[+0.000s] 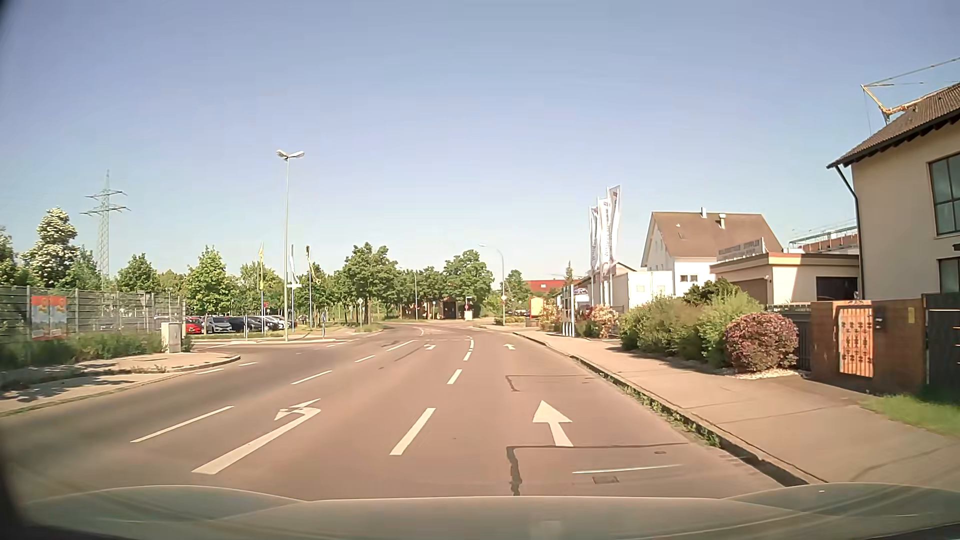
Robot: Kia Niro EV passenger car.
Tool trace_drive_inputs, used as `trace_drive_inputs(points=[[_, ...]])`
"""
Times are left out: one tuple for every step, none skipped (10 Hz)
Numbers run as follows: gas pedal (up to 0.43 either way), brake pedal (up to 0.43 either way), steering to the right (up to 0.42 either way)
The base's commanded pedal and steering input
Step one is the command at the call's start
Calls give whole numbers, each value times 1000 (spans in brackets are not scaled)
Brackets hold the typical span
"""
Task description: Follow the waypoints while adhering to traffic rules and regulations
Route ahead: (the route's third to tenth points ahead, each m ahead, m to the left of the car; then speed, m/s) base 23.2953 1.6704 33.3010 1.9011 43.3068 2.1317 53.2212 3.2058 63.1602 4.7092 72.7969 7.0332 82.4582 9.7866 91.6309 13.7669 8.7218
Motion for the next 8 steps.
trace_drive_inputs(points=[[358,0,28],[358,0,13],[358,0,2],[358,0,2],[358,0,2],[339,0,1],[311,0,0],[268,0,0]])
